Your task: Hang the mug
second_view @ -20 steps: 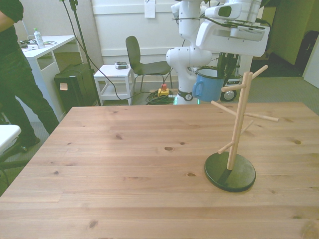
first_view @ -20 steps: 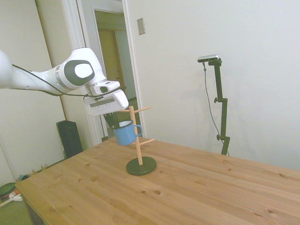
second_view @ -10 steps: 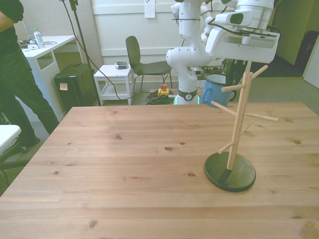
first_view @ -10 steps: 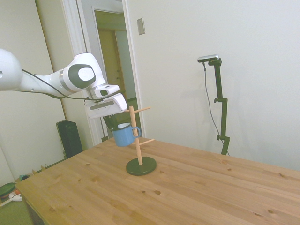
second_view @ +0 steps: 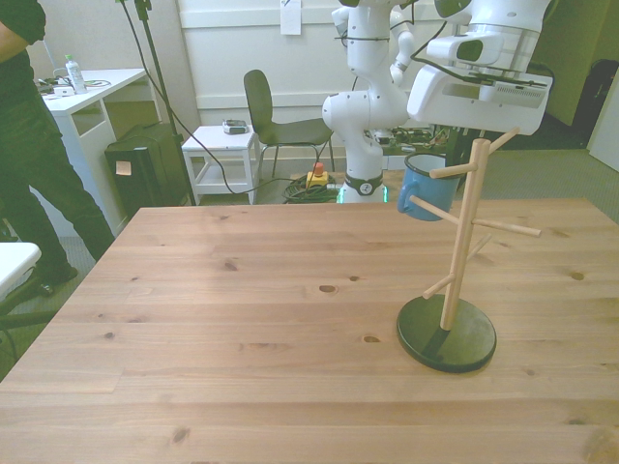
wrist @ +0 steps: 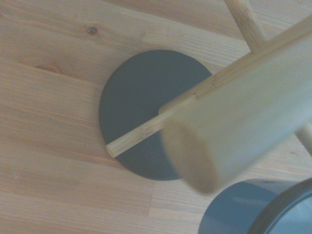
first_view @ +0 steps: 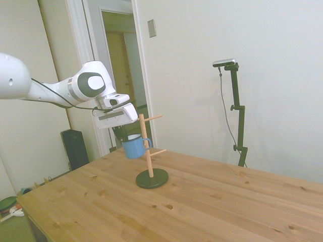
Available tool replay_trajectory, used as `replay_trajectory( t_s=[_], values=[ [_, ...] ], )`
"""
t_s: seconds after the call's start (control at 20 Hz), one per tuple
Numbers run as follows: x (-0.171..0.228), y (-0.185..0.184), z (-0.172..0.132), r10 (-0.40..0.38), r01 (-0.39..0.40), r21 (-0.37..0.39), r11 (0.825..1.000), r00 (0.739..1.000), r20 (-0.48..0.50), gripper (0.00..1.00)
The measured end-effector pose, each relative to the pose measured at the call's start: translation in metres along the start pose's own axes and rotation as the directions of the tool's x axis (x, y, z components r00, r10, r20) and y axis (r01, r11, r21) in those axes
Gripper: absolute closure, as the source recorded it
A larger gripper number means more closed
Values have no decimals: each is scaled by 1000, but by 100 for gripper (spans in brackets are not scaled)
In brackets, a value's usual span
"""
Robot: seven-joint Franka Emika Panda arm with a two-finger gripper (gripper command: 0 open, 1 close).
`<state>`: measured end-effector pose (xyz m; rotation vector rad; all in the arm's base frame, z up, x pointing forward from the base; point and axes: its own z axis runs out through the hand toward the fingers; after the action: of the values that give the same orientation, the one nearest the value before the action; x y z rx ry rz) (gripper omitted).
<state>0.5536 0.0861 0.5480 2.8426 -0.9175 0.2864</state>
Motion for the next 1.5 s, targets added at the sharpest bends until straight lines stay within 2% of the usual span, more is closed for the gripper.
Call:
replay_trajectory(
  t_s=[0.9, 0.95, 1.5],
  values=[
    [8, -22, 21, 14, -14, -4, 1000, 1000, 13, 100],
    [8, -23, 22, 17, -17, -9, 1000, 1000, 9, 0],
    [5, -22, 21, 21, -21, -17, 1000, 1000, -4, 0]
  ],
)
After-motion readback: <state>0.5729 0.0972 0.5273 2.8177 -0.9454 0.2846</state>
